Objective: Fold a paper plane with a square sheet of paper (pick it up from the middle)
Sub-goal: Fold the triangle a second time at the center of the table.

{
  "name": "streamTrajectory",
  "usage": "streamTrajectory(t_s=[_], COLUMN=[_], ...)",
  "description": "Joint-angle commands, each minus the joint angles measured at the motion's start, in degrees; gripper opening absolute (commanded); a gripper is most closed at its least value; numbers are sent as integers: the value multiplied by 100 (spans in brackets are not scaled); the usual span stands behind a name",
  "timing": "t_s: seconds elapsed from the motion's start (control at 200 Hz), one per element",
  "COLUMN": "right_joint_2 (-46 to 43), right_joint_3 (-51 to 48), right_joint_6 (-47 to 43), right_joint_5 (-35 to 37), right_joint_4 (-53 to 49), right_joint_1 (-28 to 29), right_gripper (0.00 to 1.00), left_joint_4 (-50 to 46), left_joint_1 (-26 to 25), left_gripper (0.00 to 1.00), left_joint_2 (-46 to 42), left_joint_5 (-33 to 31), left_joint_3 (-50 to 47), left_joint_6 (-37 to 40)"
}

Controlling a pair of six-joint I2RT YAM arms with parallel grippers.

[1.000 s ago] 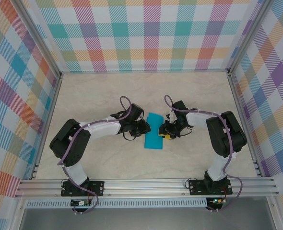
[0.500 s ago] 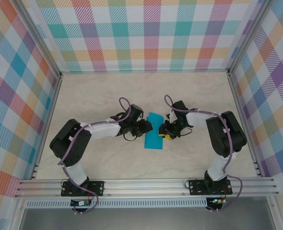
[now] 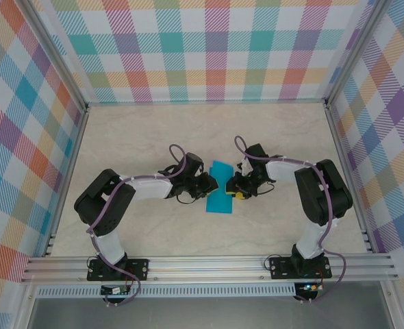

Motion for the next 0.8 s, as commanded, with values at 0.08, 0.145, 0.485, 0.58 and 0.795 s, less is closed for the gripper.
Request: streamTrajectory(t_s=[0.08,0.145,0.485,0.58,0.795], right_joint_2=[-822,-1252,-2722,-2685,-2383], right_joint_3=[-141,-206,-767,-769,-654], right_joint_6=[-305,-464,-781,-795,-814], right_joint_5=[419,663,2655,3266,3926], right_joint_4=[-247,-326,-67,63,199], right_joint_1=[104,168,1941,2534,3112], right_gripper=[45,50,56,58,62], left_joint_4=[-64,-101,-349,-330,-407], left_joint_1=[69,76,85,85,85], left_gripper=[9,8,6,6,6], left_joint_2=[-72,-98,-79,-97,-82], left_joint_5=[-64,-64,50,76,127], left_joint_3=[50,84,321,331,394], left_joint_6=[-27,-30,31,12,38])
